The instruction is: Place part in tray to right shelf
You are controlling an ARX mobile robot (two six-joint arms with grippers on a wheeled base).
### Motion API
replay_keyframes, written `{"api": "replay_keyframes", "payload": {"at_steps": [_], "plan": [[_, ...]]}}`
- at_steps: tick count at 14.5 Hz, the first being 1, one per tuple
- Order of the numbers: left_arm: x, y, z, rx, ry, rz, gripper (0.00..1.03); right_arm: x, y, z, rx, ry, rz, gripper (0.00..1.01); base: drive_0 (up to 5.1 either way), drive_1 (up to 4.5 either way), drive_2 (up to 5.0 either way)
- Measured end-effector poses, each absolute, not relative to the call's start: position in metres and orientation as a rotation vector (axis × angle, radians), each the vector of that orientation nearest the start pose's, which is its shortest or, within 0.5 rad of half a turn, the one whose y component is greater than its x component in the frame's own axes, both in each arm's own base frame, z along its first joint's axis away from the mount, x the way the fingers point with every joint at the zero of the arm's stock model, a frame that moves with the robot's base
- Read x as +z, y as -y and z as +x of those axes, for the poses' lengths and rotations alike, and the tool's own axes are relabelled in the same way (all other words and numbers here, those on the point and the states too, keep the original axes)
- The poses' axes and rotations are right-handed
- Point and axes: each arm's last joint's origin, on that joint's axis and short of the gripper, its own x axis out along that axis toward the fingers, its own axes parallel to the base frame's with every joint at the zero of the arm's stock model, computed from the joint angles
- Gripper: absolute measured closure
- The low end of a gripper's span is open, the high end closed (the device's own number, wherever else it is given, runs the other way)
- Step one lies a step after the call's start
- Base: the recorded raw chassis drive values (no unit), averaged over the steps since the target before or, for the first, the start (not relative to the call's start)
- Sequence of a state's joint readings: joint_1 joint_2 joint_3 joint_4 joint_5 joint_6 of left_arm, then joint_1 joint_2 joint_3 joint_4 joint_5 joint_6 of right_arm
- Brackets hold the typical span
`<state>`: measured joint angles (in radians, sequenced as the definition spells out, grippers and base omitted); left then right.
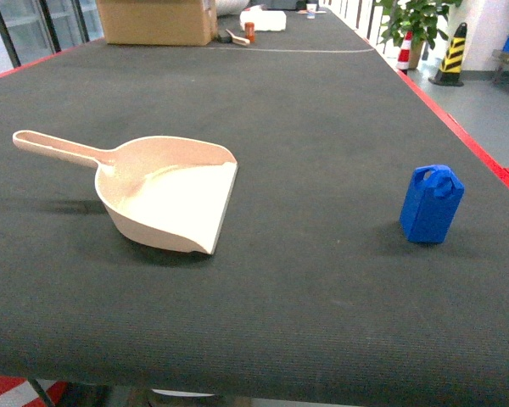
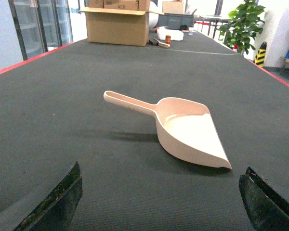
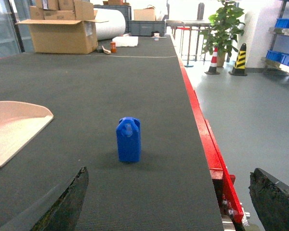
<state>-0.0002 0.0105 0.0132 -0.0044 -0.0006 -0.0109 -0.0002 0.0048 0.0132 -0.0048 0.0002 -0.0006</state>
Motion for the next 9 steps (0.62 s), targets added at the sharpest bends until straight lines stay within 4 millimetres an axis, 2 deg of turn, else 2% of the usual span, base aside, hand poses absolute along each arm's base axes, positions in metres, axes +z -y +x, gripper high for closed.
{"api": "replay_keyframes", "payload": {"at_steps": [9], "plan": [[0.1668,0.0000,0.0976,0.000,-0.002,-0.011,0.05,0.1671,0.0000,0.0972,0.000,0.003,-0.001,0.03,0.0,0.00,0.0]]}}
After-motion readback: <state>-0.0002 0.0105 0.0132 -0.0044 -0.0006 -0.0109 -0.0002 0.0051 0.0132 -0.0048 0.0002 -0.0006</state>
